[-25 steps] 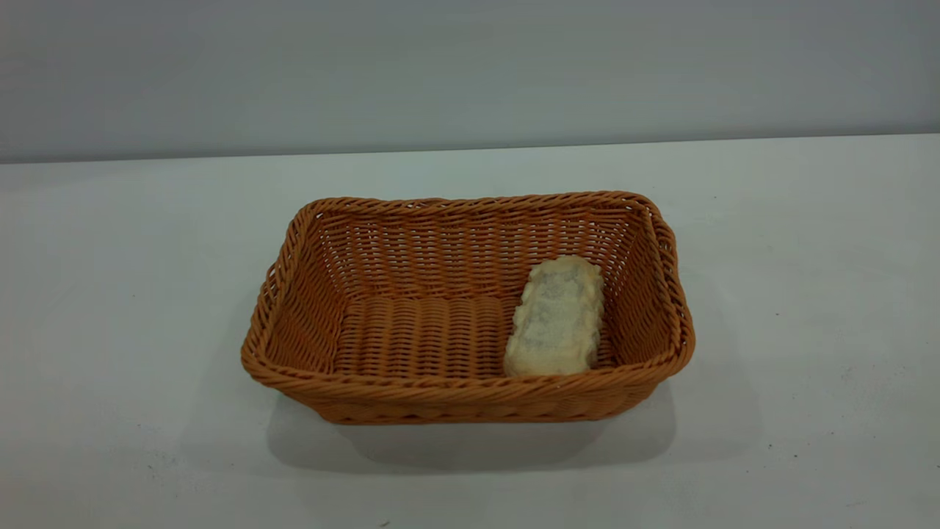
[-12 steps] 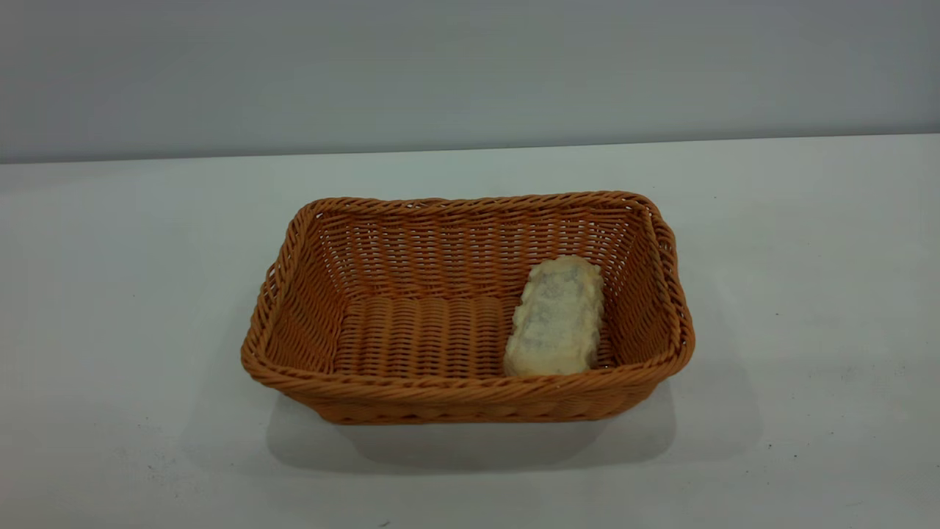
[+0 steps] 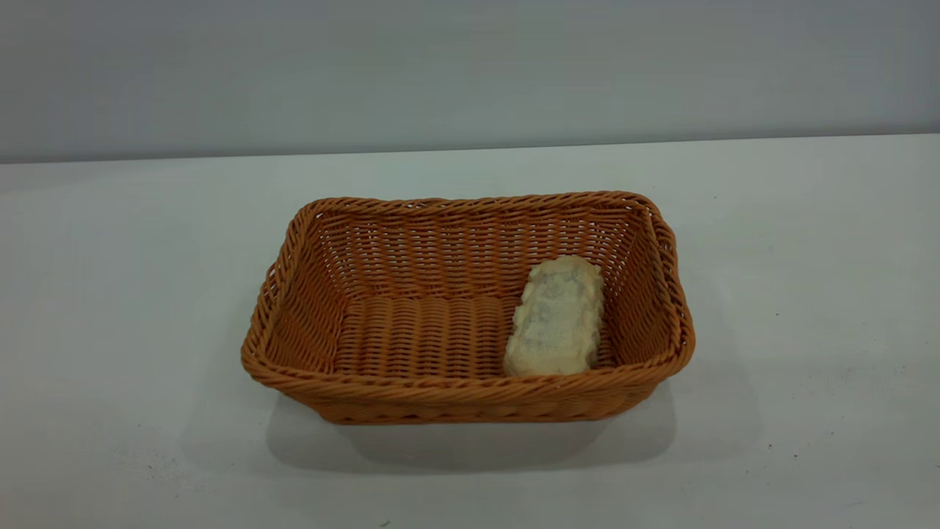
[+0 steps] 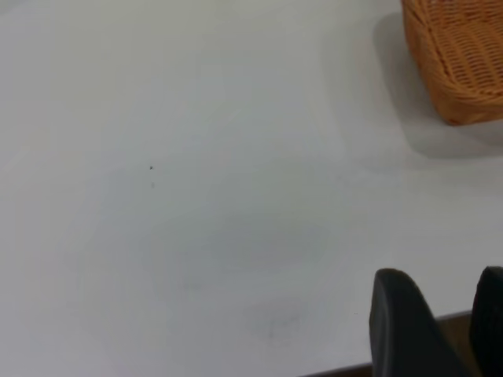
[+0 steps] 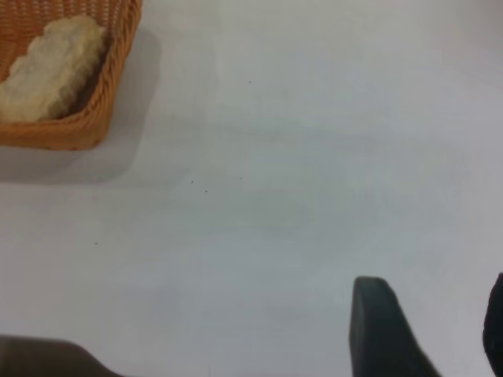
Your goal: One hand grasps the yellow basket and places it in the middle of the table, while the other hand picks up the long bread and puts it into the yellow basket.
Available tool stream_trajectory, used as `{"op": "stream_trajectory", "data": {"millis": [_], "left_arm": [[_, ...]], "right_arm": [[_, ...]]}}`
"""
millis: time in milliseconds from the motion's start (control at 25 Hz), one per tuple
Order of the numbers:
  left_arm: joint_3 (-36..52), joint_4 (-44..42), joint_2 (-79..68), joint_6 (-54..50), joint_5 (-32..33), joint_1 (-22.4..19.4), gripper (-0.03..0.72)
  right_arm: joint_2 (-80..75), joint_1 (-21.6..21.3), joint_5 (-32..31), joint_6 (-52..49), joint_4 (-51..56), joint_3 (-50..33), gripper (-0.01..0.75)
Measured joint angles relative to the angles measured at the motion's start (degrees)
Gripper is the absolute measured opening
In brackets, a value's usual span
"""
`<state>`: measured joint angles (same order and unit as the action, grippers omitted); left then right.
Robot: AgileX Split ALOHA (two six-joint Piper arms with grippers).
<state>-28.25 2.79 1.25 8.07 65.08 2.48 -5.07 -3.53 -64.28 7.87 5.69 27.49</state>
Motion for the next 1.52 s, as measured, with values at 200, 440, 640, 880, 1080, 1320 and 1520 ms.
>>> {"op": "stream_trajectory", "data": {"millis": [200,440,640,880,1080,1320,1520], "left_arm": [[0.0,0.0,0.0,0.0,0.0,1.7,0.287],[0.0,0.0,0.0,0.0,0.0,1.8,0.287],[0.0,0.0,0.0,0.0,0.0,1.8,0.287],[0.0,0.0,0.0,0.0,0.0,1.8,0.287],[0.0,0.0,0.0,0.0,0.0,1.8,0.287],[0.0,0.0,0.0,0.0,0.0,1.8,0.287],[0.0,0.0,0.0,0.0,0.0,1.8,0.287]], "right_arm": [[0.0,2.3,0.0,0.0,0.0,0.0,0.301],[0.0,2.9,0.0,0.0,0.0,0.0,0.301],[0.0,2.7,0.0,0.0,0.0,0.0,0.301],[0.0,2.7,0.0,0.0,0.0,0.0,0.301],[0.0,2.7,0.0,0.0,0.0,0.0,0.301],[0.0,2.7,0.0,0.0,0.0,0.0,0.301],[0.0,2.6,0.0,0.0,0.0,0.0,0.301]]}}
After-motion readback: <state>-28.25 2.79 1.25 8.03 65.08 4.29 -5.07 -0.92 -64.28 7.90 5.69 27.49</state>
